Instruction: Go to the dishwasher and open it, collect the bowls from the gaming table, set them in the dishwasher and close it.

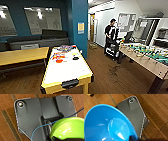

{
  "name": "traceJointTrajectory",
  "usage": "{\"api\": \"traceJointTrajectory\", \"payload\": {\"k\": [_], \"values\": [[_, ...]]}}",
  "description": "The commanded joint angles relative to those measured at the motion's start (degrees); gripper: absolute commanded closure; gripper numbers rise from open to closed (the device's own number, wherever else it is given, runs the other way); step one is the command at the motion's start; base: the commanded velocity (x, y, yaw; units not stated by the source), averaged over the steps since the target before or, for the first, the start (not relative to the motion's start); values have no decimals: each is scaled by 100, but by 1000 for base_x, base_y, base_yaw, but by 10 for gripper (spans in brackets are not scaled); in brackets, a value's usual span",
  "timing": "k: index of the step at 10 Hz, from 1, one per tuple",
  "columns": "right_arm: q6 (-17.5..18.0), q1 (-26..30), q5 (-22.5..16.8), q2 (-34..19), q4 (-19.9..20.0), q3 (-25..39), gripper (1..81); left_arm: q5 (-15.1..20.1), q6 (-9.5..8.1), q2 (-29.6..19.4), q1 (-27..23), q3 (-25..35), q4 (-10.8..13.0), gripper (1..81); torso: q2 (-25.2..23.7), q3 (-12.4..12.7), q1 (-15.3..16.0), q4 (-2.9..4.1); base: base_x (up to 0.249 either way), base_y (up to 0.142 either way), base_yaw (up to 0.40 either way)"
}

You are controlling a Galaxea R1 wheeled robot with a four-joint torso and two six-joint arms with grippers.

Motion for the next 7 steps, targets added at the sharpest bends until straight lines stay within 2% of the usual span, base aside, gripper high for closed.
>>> {"api": "traceJointTrajectory", "payload": {"k": [1,2,7], "values": [[-23,229,-249,7,-139,-119,811,-33,41,-26,-215,38,31,811,0,0,0,0,0,0,-395],[-14,247,-249,51,-201,-189,811,-165,41,-17,-206,-6,22,811,0,0,0,0,0,0,-395],[-14,247,-249,104,-209,-294,811,-261,41,1,-162,-137,22,811,0,0,0,0,0,0,-395]]}}
